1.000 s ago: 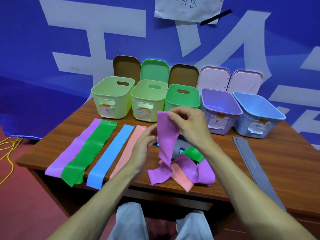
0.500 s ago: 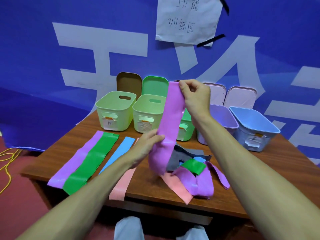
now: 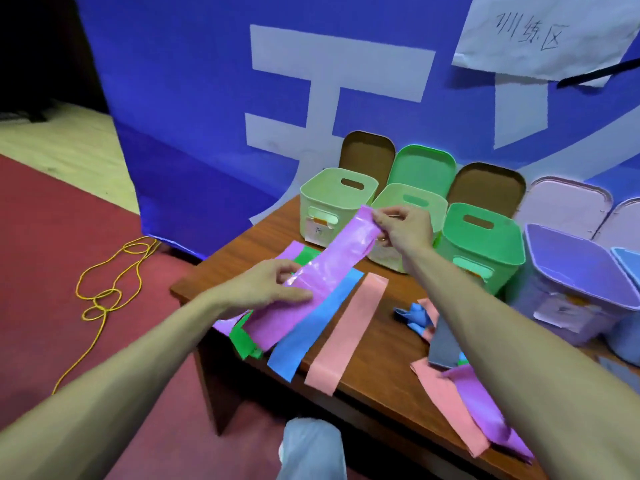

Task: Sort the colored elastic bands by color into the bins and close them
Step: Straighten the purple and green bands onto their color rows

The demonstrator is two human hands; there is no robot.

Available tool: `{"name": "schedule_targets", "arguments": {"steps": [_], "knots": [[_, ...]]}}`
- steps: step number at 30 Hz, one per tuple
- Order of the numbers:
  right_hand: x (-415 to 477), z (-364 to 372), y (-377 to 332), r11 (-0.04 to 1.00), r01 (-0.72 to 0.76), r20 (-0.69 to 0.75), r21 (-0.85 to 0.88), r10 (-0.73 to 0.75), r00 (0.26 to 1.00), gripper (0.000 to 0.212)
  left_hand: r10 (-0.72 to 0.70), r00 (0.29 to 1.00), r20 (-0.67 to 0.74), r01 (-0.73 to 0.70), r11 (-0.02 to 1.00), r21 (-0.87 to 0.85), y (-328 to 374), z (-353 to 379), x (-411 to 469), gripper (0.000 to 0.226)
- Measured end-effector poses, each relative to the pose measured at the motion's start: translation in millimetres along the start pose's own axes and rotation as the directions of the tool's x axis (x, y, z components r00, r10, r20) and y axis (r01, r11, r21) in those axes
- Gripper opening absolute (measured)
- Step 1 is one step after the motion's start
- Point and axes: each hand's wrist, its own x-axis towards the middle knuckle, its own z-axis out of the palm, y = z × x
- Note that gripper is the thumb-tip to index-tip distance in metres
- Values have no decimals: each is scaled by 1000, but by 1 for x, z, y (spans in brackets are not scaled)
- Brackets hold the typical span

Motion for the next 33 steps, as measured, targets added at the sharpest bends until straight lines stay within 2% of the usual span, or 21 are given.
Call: {"name": "schedule_targets", "arguments": {"steps": [3, 7, 10, 14, 17, 21, 24, 26, 30, 33], "knots": [[13, 33, 3, 999, -12, 125, 37, 7, 992, 3, -41, 994, -101, 47, 997, 53, -22, -27, -3, 13], [35, 71, 10, 998, -55, 308, -31, 62, 950, 12, -145, 946, -292, 157, 987, 19, -49, -56, 0, 5], [52, 99, 20, 987, -93, 403, -133, 139, 905, 18, -221, 921, -321, 243, 970, 27, -65, -72, 5, 6], [74, 134, 44, 979, -147, 438, -144, 196, 878, 25, -280, 897, -341, 304, 953, 18, -81, -87, 19, 12], [88, 154, 67, 972, -156, 435, -177, 219, 873, 27, -268, 884, -383, 355, 918, 177, -92, -93, 32, 15], [96, 172, 92, 954, -163, 414, -250, 258, 873, 24, -200, 883, -425, 405, 783, 473, -100, -90, 38, 15], [95, 180, 107, 936, -78, 404, -345, 222, 887, 19, -160, 905, -395, 391, 680, 621, -105, -80, 39, 30], [93, 184, 112, 904, 42, 410, -425, 151, 899, 10, -202, 896, -395, 429, 621, 656, -104, -75, 40, 33], [84, 181, 106, 796, 258, 453, -548, 23, 891, 29, -344, 850, -398, 525, 500, 689, -94, -73, 48, 39], [72, 176, 100, 751, 370, 531, -547, -30, 847, 37, -409, 841, -353, 532, 512, 674, -88, -74, 49, 38]]}}
